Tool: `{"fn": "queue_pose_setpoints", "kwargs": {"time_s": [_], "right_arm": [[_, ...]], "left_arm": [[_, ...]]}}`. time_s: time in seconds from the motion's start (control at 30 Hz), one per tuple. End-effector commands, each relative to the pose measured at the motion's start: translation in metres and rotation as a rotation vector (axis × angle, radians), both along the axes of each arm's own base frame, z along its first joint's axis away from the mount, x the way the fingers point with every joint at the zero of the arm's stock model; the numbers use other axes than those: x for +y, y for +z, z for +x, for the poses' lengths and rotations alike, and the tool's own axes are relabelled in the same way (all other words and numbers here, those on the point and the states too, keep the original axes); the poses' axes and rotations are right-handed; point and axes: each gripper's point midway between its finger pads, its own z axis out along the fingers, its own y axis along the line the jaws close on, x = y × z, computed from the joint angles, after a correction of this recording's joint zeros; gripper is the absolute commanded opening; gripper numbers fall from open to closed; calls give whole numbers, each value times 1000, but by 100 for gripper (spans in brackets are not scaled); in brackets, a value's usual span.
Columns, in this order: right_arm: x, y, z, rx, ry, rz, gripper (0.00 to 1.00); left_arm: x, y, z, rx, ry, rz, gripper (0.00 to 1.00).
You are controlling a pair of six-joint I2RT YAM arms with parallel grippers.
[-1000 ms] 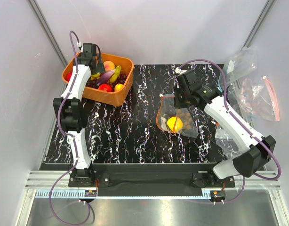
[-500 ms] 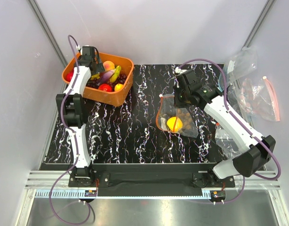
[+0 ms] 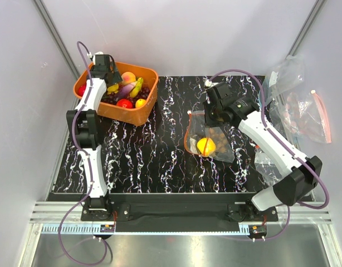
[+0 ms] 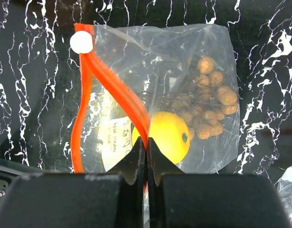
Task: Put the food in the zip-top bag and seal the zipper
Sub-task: Pick up the fake fruit from the bin.
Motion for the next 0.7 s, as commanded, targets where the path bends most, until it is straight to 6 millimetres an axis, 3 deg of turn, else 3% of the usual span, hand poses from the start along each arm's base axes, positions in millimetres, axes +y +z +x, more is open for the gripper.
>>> {"fn": "queue_pose_setpoints", "kwargs": {"time_s": [0.0, 0.03, 0.07, 0.1, 0.13, 0.17, 0.2, 0.23, 0.27, 0.33, 0.4, 0.43, 0.47, 0.53, 0.6, 0.63, 0.67], "right_arm": [[6, 20, 4, -41, 19, 41, 0], [6, 20, 3, -39, 20, 41, 0], [5, 21, 1, -37, 20, 41, 0], [4, 25, 0, -45, 17, 47, 0], [3, 25, -2, -46, 13, 45, 0], [1, 26, -2, -49, 10, 45, 0], [-1, 28, -5, -52, 7, 45, 0], [-1, 29, -6, -53, 6, 46, 0], [-2, 29, -7, -53, 4, 46, 0], [-3, 31, -9, -56, 4, 50, 0], [-5, 35, -11, -66, 0, 56, 0], [-5, 36, -11, -70, 2, 57, 0], [-6, 37, -12, -72, 0, 60, 0], [-7, 40, -12, -81, 0, 62, 0], [-7, 42, -12, -85, 2, 61, 0], [-7, 44, -11, -90, 3, 62, 0], [-7, 45, -12, -92, 2, 61, 0]], "left_arm": [[4, 27, 11, -72, -12, -34, 78], [0, 29, 9, -67, -32, -56, 66], [0, 32, 5, -63, -37, -66, 62], [-1, 52, 1, -99, -44, -69, 59], [-3, 47, -7, -84, -49, -76, 55], [-4, 74, -15, -132, -51, -77, 53], [-5, 83, -18, -162, -56, -81, 52], [-7, 77, -26, -150, -59, -92, 51], [-10, 104, -33, -207, -68, -95, 50], [-16, 111, -46, -216, -85, -114, 49], [-21, 136, -60, -259, -106, -128, 48], [-25, 134, -67, -252, -123, -140, 47], [-28, 152, -76, -284, -136, -141, 47], [-37, 158, -88, -292, -159, -155, 47], [-60, 168, -104, -314, -221, -197, 47], [-65, 183, -115, -351, -240, -216, 47], [-88, 176, -121, -349, -295, -250, 47]]}}
